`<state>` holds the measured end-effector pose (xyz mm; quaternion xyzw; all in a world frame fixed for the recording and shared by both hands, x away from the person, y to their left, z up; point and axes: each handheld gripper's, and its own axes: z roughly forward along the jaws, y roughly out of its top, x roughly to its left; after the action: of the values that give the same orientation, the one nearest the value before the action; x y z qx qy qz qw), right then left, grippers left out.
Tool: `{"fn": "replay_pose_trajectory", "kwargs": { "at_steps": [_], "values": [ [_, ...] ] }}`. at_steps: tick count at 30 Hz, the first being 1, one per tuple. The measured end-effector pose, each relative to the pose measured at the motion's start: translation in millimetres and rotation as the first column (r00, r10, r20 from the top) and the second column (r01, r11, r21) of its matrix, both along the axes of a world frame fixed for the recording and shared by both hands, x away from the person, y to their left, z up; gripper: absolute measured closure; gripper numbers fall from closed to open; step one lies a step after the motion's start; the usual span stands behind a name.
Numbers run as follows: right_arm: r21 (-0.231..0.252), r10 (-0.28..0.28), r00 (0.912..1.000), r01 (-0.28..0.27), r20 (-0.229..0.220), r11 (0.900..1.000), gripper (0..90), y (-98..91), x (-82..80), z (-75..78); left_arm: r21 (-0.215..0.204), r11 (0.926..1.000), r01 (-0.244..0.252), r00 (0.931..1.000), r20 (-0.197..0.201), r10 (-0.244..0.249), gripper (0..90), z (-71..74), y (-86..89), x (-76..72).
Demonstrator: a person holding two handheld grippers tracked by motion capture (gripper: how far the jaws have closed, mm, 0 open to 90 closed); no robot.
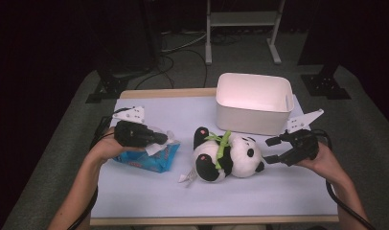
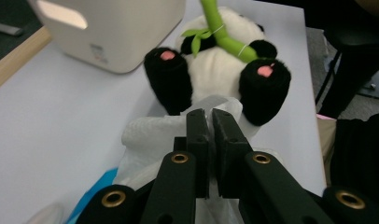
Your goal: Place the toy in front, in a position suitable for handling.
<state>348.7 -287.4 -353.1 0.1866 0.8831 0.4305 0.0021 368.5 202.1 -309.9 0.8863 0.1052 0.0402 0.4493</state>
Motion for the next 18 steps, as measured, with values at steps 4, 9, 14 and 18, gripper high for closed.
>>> {"fn": "replay_pose_trajectory", "kwargs": {
  "at_steps": [4, 9, 14, 18],
  "values": [
    [0.0, 0.018, 0.9998, -0.018, 0.004, 0.9998, 26.7, 4.2, -0.1, 4.0, 0.004, 0.9993, 0.036, 0.9993, 0.007, -0.036, 86.2, 5.0, -20.2, 2.1],
    [-0.006, 0.036, 0.9993, -0.036, 0.002, 0.9993, 25.6, 10.9, 0.6, 8.4, 0.023, 0.9964, 0.081, 0.9966, 0.009, -0.081, 86.2, 5.9, -41.4, 3.5],
    [-0.01, 0.046, 0.9989, -0.045, 0.007, 0.9989, 25.6, 15.6, 1.3, 11.8, 0.021, 0.9908, 0.133, 0.991, 0.01, -0.134, 86.2, 8.0, -63.6, 5.1],
    [-0.002, 0.059, 0.9981, -0.059, 0.015, 0.9982, 25.6, 21.5, 2.8, 18.4, 0.014, 0.9854, 0.17, 0.9853, 0.015, -0.17, 86.1, 10.9, -84.4, 7.6]
  ]
}}
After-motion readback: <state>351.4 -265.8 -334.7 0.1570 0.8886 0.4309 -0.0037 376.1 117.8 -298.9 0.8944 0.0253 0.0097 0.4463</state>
